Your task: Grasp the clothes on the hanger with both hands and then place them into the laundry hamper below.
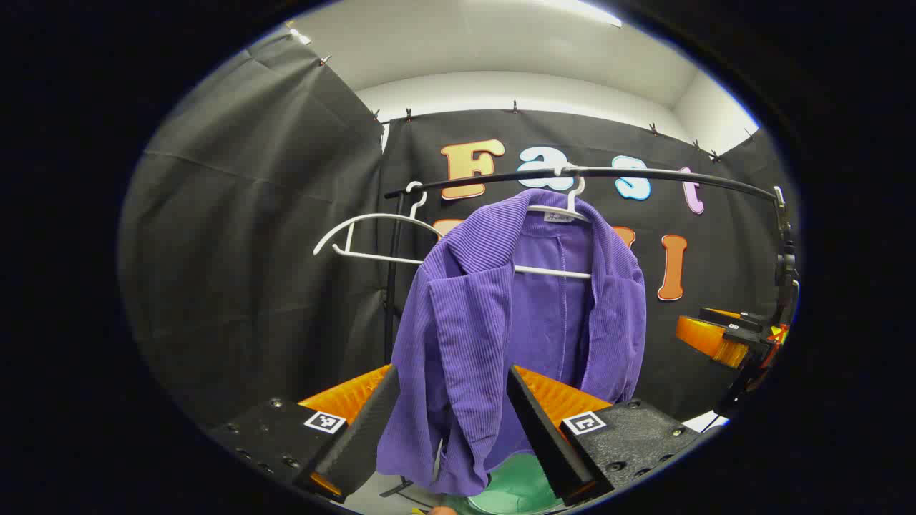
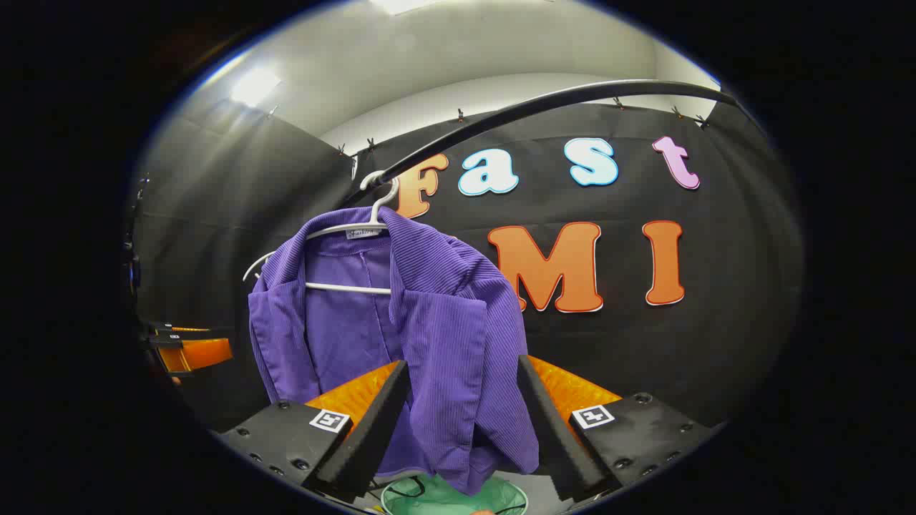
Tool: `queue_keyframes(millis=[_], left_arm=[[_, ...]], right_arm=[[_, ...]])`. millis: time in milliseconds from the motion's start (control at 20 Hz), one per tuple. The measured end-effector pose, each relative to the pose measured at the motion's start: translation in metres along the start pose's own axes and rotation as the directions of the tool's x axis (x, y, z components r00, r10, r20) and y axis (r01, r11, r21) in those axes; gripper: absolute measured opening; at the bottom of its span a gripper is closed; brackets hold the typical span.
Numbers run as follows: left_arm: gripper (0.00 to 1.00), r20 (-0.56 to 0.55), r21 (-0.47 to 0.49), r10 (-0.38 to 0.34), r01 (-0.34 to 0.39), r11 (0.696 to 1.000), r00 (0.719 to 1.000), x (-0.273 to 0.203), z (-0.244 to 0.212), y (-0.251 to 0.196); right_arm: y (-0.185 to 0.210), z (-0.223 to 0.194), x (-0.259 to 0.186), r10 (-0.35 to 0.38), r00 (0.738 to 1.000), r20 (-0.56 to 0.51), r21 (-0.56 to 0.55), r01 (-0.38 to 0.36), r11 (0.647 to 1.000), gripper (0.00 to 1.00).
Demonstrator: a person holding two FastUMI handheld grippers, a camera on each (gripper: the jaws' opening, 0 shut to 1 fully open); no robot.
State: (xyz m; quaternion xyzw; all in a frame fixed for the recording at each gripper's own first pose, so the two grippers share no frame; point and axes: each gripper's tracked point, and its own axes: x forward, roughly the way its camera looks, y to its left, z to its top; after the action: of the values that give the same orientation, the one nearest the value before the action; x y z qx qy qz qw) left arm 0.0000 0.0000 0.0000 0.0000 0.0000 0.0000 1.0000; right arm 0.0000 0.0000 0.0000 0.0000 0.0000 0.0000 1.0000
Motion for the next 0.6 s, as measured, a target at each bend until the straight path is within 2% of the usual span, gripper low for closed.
queue_keyframes(millis=[50, 200, 250, 450, 500, 600], left_arm=[[0.92, 0.001, 0.006, -0.002, 0.002, 1.0, 1.0, 0.0, 0.0006, -0.001], [0.92, 0.006, 0.026, 0.001, -0.002, 1.0, 1.0, -0.002, 0.0026, -0.0016], [0.92, 0.007, 0.028, 0.003, -0.003, 1.0, 1.0, -0.003, 0.0033, -0.0021], [0.92, 0.0, 0.022, 0.003, -0.003, 1.0, 1.0, -0.0034, 0.0024, -0.0035], [0.92, -0.001, 0.022, 0.002, -0.002, 1.0, 1.0, -0.0028, 0.003, -0.0047], [0.92, 0.001, 0.025, 0.001, -0.001, 1.0, 1.0, 0.0002, 0.0038, -0.0079]], right_arm=[[-0.0001, 0.0001, -0.0016, 0.001, 1.0, 0.001, 0.0, -0.001, 1.0, 0.94], [0.0022, -0.0007, -0.0001, 0.008, 1.0, -0.001, 0.0, -0.008, 1.0, 0.94], [0.0026, -0.0006, -0.0003, 0.01, 1.0, -0.002, 0.0, -0.01, 1.0, 0.97], [0.0071, -0.0024, -0.0012, 0.02, 1.0, -0.003, -0.002, -0.02, 1.0, 0.97], [0.0087, -0.0024, -0.001, 0.021, 1.0, -0.003, -0.003, -0.021, 1.0, 0.94], [0.0077, -0.0035, -0.0024, 0.02, 1.0, -0.002, -0.005, -0.02, 1.0, 0.97]])
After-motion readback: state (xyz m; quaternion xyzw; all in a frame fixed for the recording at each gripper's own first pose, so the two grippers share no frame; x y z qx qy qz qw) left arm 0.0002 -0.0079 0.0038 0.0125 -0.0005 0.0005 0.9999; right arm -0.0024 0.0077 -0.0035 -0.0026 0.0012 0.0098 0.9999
